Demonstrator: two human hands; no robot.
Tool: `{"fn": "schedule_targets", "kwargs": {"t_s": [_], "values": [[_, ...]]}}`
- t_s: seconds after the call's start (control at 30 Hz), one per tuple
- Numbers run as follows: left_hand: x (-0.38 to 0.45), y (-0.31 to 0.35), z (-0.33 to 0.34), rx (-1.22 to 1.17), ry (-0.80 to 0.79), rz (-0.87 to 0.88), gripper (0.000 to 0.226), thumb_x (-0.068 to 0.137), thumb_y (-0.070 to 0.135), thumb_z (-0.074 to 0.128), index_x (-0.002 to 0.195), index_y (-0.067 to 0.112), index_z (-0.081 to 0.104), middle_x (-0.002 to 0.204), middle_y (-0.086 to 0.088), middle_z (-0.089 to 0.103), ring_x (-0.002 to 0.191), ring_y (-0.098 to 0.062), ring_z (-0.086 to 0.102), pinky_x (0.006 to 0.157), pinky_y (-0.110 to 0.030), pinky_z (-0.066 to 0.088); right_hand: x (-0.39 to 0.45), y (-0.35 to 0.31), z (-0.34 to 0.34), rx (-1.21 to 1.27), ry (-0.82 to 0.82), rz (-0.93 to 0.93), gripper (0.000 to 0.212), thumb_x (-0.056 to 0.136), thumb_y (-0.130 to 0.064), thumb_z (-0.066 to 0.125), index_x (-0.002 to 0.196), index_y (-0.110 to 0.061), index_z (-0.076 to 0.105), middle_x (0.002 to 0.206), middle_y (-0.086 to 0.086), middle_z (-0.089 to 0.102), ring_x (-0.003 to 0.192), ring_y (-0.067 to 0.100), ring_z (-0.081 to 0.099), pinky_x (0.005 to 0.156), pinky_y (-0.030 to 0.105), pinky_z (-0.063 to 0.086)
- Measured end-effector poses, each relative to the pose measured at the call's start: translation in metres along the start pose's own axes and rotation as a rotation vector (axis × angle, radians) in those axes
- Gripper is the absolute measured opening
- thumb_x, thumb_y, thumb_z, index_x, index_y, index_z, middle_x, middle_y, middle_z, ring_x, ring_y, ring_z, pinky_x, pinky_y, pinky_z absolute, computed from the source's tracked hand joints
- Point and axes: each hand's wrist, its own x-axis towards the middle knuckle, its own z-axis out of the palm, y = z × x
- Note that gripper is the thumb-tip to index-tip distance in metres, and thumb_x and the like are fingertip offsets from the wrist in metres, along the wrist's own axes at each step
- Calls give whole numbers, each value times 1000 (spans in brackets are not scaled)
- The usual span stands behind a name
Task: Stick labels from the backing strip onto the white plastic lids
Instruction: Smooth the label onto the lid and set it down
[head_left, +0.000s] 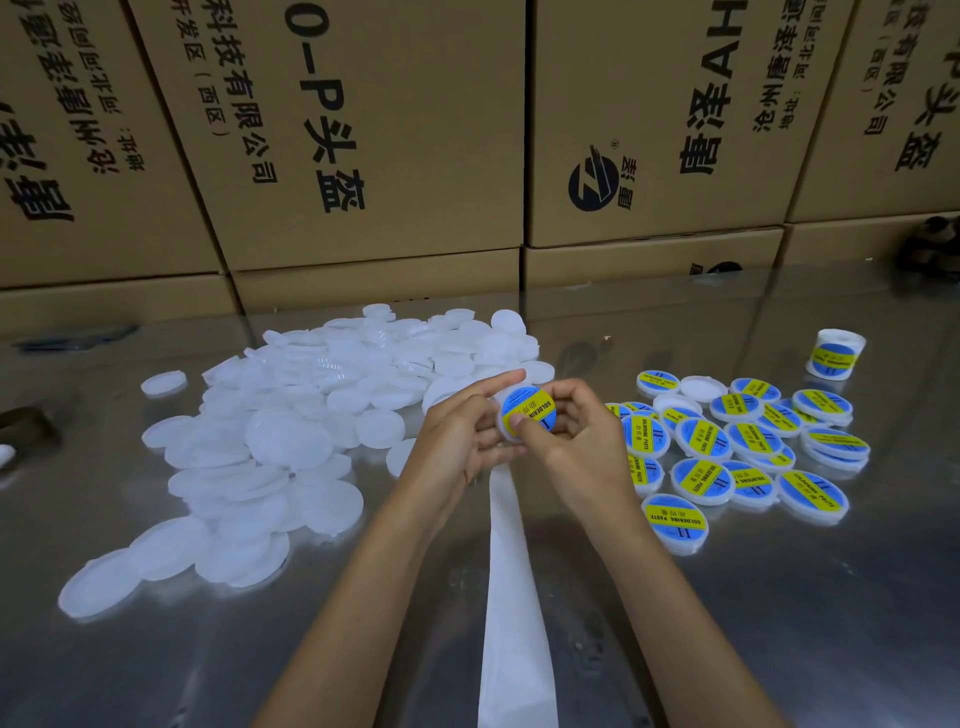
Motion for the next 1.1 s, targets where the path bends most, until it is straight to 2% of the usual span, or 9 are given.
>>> {"fn": "schedule_targets", "kwargs": {"t_s": [0.23,0.43,0.53,0.67,0.77,0.83,0.93,1.0,1.1], "values": [[-1,1,2,7,11,-21,46,97,-2,36,124,16,69,115,-21,72,110,-36,69,97,-46,56,0,4,1,-31,13,-42,30,79,-3,78,85,-25,58,73,-13,67,67,4,61,62,15,50],[0,-4,-1,43,8,11,43,96,-2,46,119,23,73,94,-8,75,93,-23,73,89,-38,59,-3,7,1,-191,48,-126,24,81,-18,79,89,-27,58,80,-11,67,73,2,61,63,9,44],[2,-7,-1,39,25,-1,43,95,-1,48,116,24,75,88,-12,70,90,-24,70,91,-40,59,-6,8,4,-293,92,-168,22,81,-20,77,91,-25,58,87,-11,65,80,4,61,66,12,44],[3,-8,-2,-5,35,-6,41,96,-1,49,114,23,75,98,-13,74,88,-23,73,89,-39,59,-5,9,1,-425,127,-190,25,79,-30,80,96,-27,62,104,-12,51,86,0,53,67,13,42],[3,-7,-3,-65,21,-13,39,97,-1,48,119,20,73,112,-18,74,100,-31,73,93,-42,58,-4,10,-1,-454,132,-185,32,78,-33,82,105,-23,69,111,-8,50,103,13,55,74,26,46],[3,-6,-3,-120,2,-22,39,97,-2,47,122,17,70,116,-21,72,108,-36,70,92,-40,59,-4,11,0,-453,137,-210,35,78,-33,82,109,-24,69,113,-6,51,109,18,56,77,26,46],[4,-5,-5,-204,-15,-39,40,97,-3,45,126,12,67,118,-21,71,110,-38,69,91,-40,59,-2,13,-1,-428,95,-160,66,77,-40,80,138,-36,53,115,-10,48,109,10,54,79,25,46],[4,-4,-6,-277,-34,-50,40,97,-2,42,127,10,65,118,-21,71,108,-34,71,91,-40,59,0,15,-4,-409,80,-96,79,75,-48,79,144,-42,42,112,-15,48,105,2,51,79,23,46],[4,-2,-8,-391,-78,-76,39,97,3,41,128,10,65,117,-19,72,104,-31,72,92,-39,58,-1,18,-3,-356,66,-63,60,74,-55,77,128,-40,54,107,-19,55,100,-1,53,78,15,44]]}}
